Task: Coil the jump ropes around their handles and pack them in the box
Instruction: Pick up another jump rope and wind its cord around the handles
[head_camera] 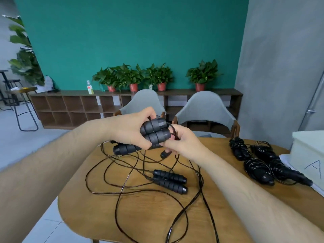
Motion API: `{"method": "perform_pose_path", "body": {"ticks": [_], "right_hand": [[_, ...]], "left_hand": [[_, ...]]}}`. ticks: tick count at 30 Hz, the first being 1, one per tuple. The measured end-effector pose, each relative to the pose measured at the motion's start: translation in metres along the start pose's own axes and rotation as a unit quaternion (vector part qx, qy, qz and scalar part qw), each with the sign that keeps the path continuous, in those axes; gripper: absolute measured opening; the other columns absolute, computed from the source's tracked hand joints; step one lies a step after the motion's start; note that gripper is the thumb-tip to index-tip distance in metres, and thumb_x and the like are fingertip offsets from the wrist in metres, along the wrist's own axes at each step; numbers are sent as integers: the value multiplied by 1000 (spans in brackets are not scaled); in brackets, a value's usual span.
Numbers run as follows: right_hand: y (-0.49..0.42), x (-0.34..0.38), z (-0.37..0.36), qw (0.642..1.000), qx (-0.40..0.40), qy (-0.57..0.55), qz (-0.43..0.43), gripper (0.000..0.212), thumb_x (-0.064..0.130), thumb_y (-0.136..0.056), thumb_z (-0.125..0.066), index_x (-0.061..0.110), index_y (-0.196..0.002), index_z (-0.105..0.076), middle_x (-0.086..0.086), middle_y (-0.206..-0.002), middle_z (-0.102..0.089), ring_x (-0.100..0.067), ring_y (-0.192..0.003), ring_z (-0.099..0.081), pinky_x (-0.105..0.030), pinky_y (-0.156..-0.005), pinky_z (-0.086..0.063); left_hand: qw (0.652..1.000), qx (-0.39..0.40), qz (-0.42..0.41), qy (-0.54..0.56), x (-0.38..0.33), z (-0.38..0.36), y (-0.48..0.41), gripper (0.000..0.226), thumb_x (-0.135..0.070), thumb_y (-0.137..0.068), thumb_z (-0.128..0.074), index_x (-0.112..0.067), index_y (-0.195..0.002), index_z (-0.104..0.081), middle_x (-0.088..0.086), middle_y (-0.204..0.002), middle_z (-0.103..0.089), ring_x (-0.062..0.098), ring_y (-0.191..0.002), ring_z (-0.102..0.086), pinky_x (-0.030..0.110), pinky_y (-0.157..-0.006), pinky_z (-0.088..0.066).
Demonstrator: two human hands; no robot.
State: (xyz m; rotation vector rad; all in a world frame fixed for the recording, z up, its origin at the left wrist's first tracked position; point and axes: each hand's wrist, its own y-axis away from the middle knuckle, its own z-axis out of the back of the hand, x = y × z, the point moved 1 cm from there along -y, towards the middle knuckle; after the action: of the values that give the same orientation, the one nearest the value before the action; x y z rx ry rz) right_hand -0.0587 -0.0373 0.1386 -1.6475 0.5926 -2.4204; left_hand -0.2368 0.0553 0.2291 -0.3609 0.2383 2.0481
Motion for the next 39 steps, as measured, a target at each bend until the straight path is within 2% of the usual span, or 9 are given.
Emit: {"method": "perform_pose_path", "body": {"ticks": [3,7,10,14,21,26,29,35,39], "right_hand": [[1,6,8,997,47,-60,-19,32,14,-90,-70,21,-120,-60,6,-73,-56,-9,-62,-53,-34,-55,-48],[7,14,16,999,19,-40,-15,12,25,-98,-65,14,-100,-66,1,-66,-55,-6,-53,-47,-26,-50,-34],[15,11,26,997,-49,-57,-31,16,29,-100,-61,16,-91,-64,-2,-67,-54,-3,-51,-45,-21,-50,-33],[27,10,46,988,-121,-86,-39,43,39,-101,-57,-3,-100,-59,1,-68,-49,-4,-50,-38,-21,-51,-32],[33,16,71,961,-195,-194,-17,52,49,-104,-37,4,-118,-59,4,-66,-39,-9,-54,-35,-28,-57,-38],[36,12,53,980,-194,-16,-26,42,35,-110,-23,11,-102,-56,5,-65,-36,-8,-57,-43,-32,-68,-57],[34,12,37,982,-156,69,-78,34,34,-110,-27,16,-107,-55,6,-71,-42,-7,-57,-49,-43,-68,-61],[24,24,30,939,-44,297,-169,25,35,-108,-35,17,-111,-51,1,-92,-59,-10,-76,-57,-27,-62,-46],[27,44,34,882,-22,465,-66,27,40,-106,-40,16,-104,-53,1,-91,-61,-17,-82,-59,-35,-70,-50]], "left_hand": [[999,-3,-27,26,-1,1,-4,59,-19,-76,-78,-30,-113,-34,-2,-84,-68,17,-69,-66,39,-62,-55],[999,-13,-42,26,-3,-9,-13,59,-25,-76,-77,-32,-112,-32,1,-91,-68,27,-74,-68,44,-65,-57],[987,-107,-73,-99,-12,-16,-20,65,-50,-79,-78,-34,-121,-32,-4,-104,-64,19,-82,-64,33,-69,-51],[913,-234,-90,-321,-15,-27,-33,91,-75,-79,-62,-22,-147,-34,-2,-130,-55,22,-116,-58,41,-91,-48],[954,-269,-102,-88,-37,-21,-44,63,-63,-87,-61,-27,-137,-45,-9,-112,-57,13,-92,-56,33,-75,-48],[931,-351,-96,-14,-51,-6,-52,55,-58,-89,-64,-26,-131,-49,-6,-110,-61,17,-93,-61,37,-77,-52],[910,-379,-61,-160,-51,-2,-62,66,-63,-90,-60,-23,-139,-43,2,-122,-59,27,-97,-64,44,-76,-57],[827,-363,49,-426,-44,-17,-79,62,-47,-92,-66,-9,-132,-39,10,-118,-53,26,-91,-62,32,-56,-40],[799,-305,51,-516,-19,-31,-81,48,-33,-84,-74,-12,-120,-49,4,-102,-56,23,-83,-60,32,-55,-34]]}}
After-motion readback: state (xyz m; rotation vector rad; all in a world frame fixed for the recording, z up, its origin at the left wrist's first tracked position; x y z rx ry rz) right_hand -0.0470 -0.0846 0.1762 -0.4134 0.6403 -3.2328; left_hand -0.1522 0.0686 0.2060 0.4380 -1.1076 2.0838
